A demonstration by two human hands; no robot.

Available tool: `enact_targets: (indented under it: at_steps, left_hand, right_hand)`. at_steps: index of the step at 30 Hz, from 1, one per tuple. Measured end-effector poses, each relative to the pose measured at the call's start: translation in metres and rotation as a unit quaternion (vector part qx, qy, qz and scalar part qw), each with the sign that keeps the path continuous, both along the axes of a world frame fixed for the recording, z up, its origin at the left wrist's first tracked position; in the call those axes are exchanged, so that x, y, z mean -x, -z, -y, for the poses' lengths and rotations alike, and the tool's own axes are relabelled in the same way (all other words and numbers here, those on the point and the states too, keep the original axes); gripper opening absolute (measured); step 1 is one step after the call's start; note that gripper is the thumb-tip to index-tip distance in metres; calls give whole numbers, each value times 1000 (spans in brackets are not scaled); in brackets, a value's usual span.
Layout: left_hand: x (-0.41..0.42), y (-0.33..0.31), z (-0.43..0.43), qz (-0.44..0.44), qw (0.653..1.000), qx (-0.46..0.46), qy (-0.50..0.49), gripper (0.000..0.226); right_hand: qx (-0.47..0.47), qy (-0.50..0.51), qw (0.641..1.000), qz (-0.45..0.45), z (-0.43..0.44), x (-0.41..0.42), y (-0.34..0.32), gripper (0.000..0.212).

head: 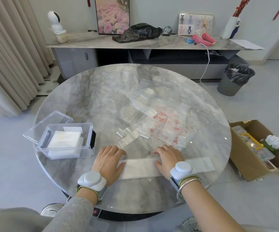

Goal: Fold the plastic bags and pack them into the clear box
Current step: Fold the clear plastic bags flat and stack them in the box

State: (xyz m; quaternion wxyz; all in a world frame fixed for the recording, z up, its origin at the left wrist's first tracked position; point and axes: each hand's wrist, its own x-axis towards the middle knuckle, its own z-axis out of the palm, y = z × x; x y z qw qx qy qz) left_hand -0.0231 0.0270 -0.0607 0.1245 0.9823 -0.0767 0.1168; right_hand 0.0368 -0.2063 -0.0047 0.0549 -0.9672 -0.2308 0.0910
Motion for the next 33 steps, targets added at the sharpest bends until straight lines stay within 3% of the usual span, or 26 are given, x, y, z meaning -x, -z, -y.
enact_targets:
  at_steps: [12,14,18,20,24,28,33]
  left_hand:
    - [0,0,2,-2,1000,7,-7,22]
    - [-1,-1,3,36,999,21,-27,16]
    - [-2,-15,5,123,989,37,-73,26]
    - [-3,-21,6,147,985,36,-86,27]
    - [0,-22,15,110,993,38,-29,28]
    - [5,-12,24,1,995,83,50,43]
    - [5,-8,23,3,997,36,72,41]
  right_hand:
    - [62,5,996,-64,3,-7,-3,17]
    - [27,24,996,-84,5,-7,-2,13]
    - [-113,110,982,-100,12,-13,-1,6]
    - [-215,178,955,-101,13,-17,0,12]
    - [-404,296,850,-165,-4,-14,12,20]
    - [-426,345,810,-208,-22,-6,28,22]
    - [-440,392,779,-215,-30,-3,37,14]
